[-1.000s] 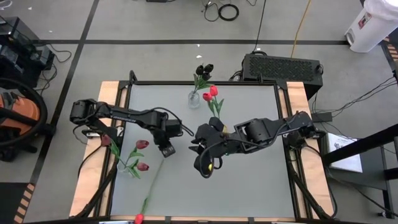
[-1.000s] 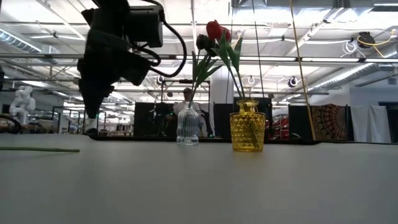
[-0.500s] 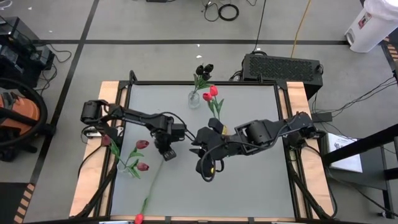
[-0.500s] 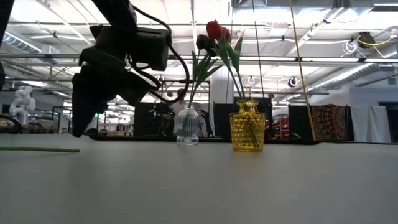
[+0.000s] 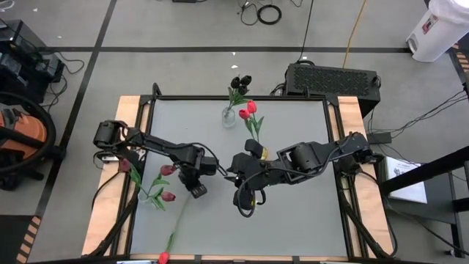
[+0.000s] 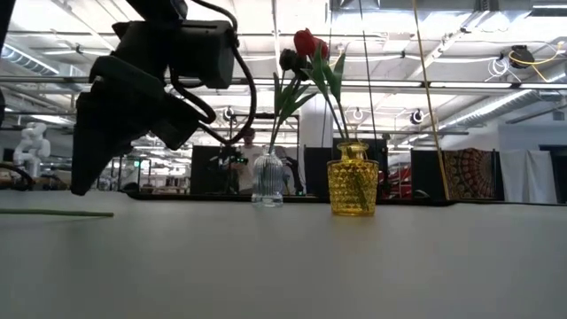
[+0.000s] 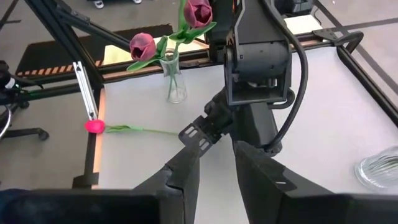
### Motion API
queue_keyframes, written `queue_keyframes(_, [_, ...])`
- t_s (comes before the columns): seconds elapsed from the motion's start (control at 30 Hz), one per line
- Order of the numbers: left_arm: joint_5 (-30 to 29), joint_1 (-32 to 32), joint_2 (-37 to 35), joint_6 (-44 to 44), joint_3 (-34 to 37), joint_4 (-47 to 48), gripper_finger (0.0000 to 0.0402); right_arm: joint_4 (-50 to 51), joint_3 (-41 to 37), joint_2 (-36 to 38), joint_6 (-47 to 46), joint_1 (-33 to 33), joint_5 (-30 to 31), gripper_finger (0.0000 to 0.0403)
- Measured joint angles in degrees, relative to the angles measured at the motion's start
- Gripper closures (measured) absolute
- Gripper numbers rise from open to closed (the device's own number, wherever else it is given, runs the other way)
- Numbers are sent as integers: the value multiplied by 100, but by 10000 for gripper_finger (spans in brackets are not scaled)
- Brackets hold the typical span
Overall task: Sort flowers into vase by color
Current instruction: Put the pink tulip into the yellow vase
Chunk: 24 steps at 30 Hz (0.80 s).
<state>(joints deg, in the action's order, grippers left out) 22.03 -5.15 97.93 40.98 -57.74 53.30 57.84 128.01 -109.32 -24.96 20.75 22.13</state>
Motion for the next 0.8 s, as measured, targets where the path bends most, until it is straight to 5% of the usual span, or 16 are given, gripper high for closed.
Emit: queue_keyframes(0.8, [-539, -163, 4, 956, 0, -373, 278, 39, 0, 0, 512, 0, -257, 307])
